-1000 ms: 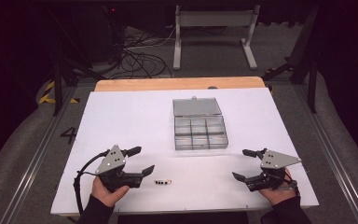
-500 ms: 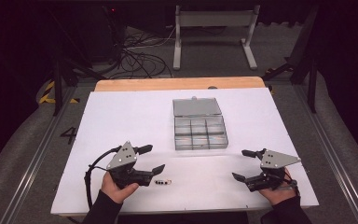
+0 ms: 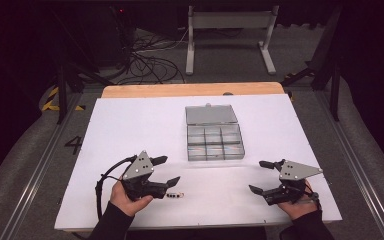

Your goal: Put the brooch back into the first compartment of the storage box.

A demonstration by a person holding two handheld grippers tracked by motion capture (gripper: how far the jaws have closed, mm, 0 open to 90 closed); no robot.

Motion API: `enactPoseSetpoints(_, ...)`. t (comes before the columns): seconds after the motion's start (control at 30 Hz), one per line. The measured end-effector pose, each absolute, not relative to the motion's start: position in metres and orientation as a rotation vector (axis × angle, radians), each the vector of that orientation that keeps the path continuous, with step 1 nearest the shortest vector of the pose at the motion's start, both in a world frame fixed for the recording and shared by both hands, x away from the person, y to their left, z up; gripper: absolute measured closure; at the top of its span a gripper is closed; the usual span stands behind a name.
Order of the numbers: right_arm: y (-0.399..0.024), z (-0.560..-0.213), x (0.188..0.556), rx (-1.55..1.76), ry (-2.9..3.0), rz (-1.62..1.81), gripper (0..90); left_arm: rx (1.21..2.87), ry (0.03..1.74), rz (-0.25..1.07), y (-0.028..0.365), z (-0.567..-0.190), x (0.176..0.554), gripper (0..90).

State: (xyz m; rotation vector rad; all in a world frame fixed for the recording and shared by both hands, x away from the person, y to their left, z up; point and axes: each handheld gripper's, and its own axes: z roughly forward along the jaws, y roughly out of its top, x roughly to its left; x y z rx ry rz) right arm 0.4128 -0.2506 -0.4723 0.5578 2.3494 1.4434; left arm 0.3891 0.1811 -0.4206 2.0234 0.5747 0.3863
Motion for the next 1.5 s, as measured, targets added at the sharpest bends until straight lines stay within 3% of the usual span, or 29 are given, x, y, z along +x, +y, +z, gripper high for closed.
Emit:
enactPoseSetpoints(0.2,-0.251,-0.473,0.413,0.559,2.352,1.444,13.7,2.072,0.548,0.277,0.183,-0.419,0.393,35.6)
enactPoseSetpoints(0.4,-0.25,-0.473,0.413,0.558,2.356,1.44,14.0,2.169,0.515,0.302,0.178,-0.419,0.392,39.5)
enactPoseSetpoints(0.8,-0.25,-0.474,0.414,0.559,2.365,1.446,14.4,2.309,0.55,0.19,0.169,-0.426,0.4,43.7)
enactPoseSetpoints(1.07,-0.25,-0.474,0.414,0.558,2.368,1.45,14.5,2.409,0.493,0.237,0.163,-0.428,0.398,45.2)
enactPoseSetpoints(1.5,-0.25,-0.474,0.414,0.557,2.372,1.455,14.9,2.516,0.473,0.19,0.154,-0.437,0.401,48.1)
